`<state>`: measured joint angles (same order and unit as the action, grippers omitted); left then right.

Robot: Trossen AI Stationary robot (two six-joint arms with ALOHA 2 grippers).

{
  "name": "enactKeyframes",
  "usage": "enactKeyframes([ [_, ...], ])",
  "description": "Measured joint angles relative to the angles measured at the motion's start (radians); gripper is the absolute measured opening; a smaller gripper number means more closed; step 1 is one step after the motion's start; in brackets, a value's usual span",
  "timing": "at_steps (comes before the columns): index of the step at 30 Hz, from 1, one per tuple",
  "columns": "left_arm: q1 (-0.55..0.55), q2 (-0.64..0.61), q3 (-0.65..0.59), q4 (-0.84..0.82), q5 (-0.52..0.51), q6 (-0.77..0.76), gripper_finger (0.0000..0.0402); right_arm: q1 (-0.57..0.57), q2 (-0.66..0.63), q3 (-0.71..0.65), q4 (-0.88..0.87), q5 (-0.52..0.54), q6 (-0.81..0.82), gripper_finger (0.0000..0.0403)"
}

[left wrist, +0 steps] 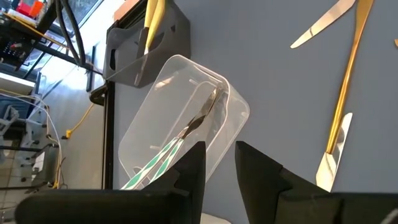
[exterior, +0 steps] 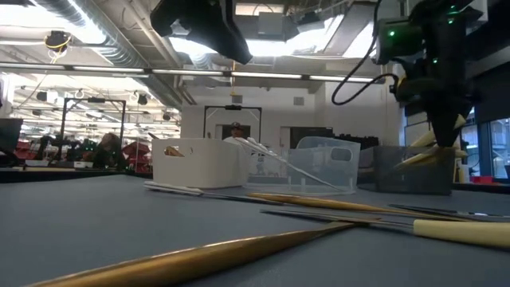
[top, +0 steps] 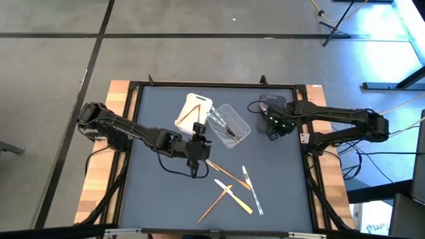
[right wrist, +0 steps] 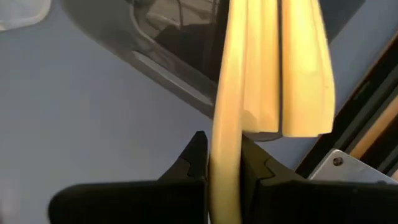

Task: Sort silverware by color (type)
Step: Put the yellow knife into the black bin

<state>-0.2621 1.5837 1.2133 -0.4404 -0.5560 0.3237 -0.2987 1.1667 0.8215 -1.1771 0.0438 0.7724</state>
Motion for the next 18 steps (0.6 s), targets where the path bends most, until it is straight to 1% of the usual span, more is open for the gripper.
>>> enactKeyframes([
  [7, 0.000, 0.000, 0.000, 0.000, 0.000, 0.000, 0.0080, -0.043, 0.018, 0.002, 0.012, -0.038, -0.022, 0.0029],
  [18, 0.000, 0.000, 0.000, 0.000, 0.000, 0.000, 0.0080, -0.042, 0.020, 0.001, 0.034, -0.037, -0.022, 0.0036],
])
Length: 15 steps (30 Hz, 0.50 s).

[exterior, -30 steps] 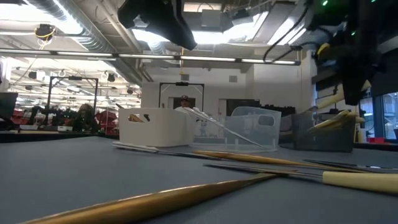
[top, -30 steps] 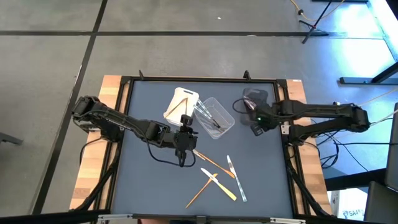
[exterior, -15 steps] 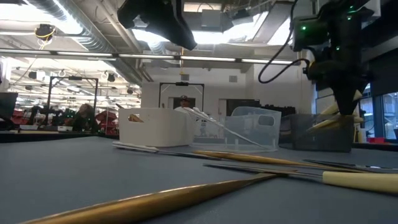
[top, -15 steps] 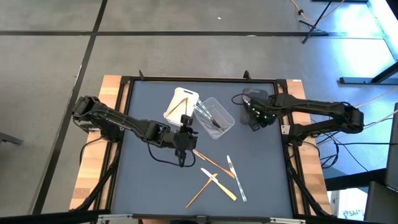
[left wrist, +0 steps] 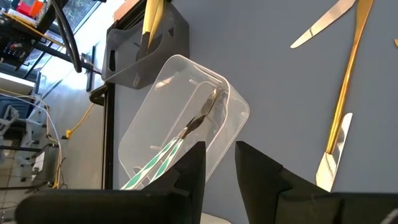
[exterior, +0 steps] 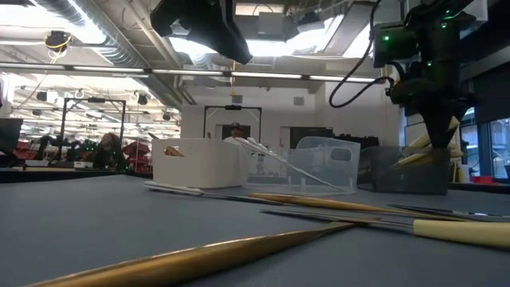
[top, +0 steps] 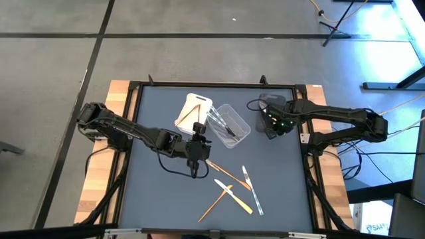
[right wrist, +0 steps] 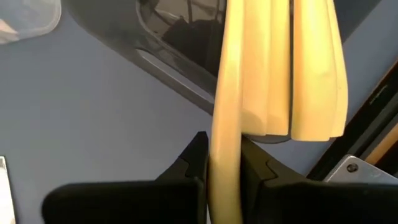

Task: Sort silverware by color (type)
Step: Put the yellow knife into the black bin

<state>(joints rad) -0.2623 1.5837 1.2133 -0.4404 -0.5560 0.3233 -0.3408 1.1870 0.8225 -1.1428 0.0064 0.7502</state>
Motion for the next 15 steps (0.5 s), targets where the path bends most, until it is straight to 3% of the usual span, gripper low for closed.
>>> enactKeyframes([
  [15, 0.000, 0.000, 0.000, 0.000, 0.000, -0.001, 0.0080, 0.000, 0.000, 0.000, 0.032, -0.026, -0.001, 0.0067],
])
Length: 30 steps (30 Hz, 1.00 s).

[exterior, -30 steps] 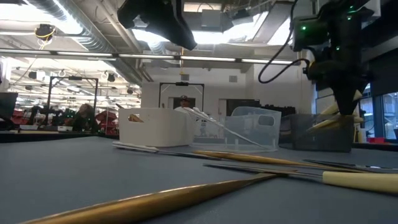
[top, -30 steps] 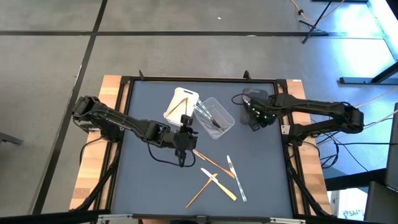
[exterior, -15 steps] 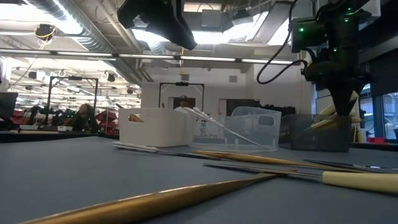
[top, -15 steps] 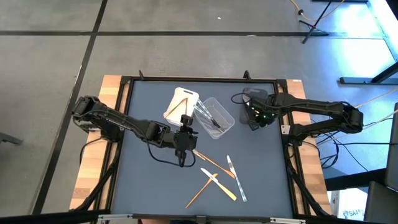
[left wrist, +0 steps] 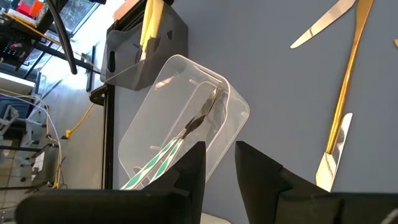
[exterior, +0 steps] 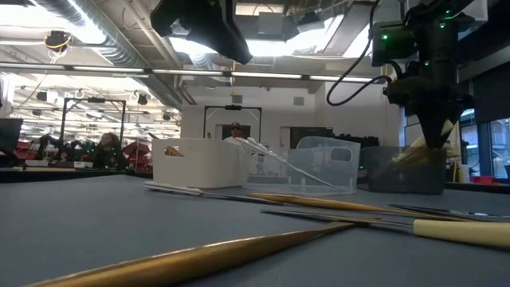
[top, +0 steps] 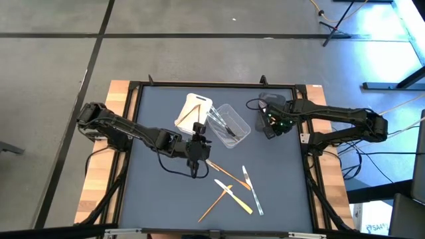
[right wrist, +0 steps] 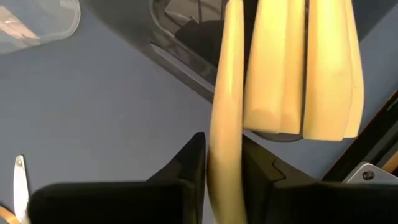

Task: Sort silverware by color (type)
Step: Put the yellow knife into the black bin, then put the green knife into the transparent bin

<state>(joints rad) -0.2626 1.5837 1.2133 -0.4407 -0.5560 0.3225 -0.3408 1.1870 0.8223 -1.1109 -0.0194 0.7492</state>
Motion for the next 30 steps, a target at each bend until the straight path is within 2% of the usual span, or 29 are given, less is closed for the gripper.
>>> enactKeyframes([
  [15, 0.000, 0.000, 0.000, 0.000, 0.000, -0.002, 0.0080, 0.000, 0.000, 0.000, -0.001, 0.000, 0.000, 0.0142],
  [30, 0.000, 0.000, 0.000, 0.000, 0.000, -0.002, 0.0080, 0.000, 0.000, 0.000, -0.029, 0.000, 0.001, 0.0147],
])
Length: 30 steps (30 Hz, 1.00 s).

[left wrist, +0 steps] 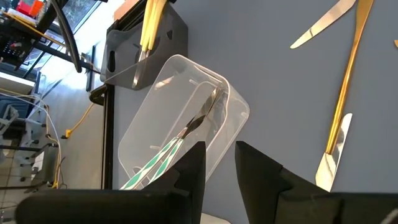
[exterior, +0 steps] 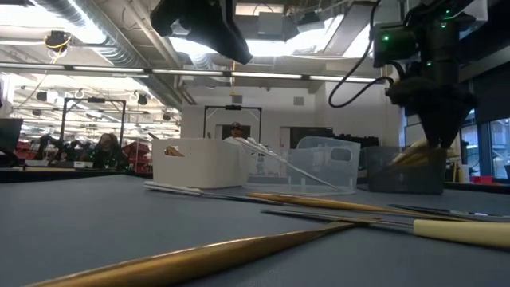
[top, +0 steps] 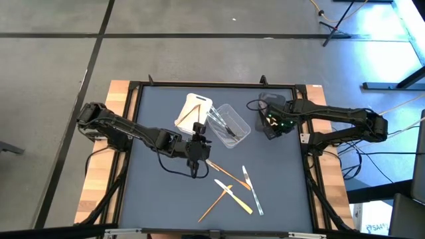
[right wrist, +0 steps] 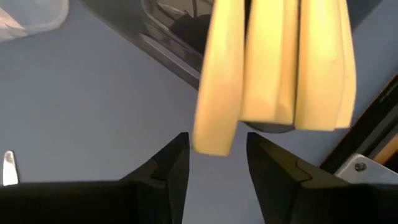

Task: Sort silverware by color (type)
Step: Put the green knife into the transparent bin

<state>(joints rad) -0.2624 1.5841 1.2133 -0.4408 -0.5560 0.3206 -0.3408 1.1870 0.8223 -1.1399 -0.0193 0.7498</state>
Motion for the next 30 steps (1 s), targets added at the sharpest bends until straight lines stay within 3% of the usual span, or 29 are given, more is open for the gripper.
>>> enactKeyframes([
  [12, 0.000, 0.000, 0.000, 0.000, 0.000, 0.000, 0.0080, 0.000, -0.018, 0.000, -0.049, -0.009, 0.001, 0.0147],
  [21, 0.000, 0.000, 0.000, 0.000, 0.005, -0.100, 0.0080, 0.000, -0.161, 0.000, -0.038, -0.079, -0.003, 0.0147],
  [30, 0.030, 0.000, 0.001, -0.094, 0.193, -0.210, 0.0080, 0.000, -0.363, 0.000, 0.085, -0.078, -0.003, 0.0147],
])
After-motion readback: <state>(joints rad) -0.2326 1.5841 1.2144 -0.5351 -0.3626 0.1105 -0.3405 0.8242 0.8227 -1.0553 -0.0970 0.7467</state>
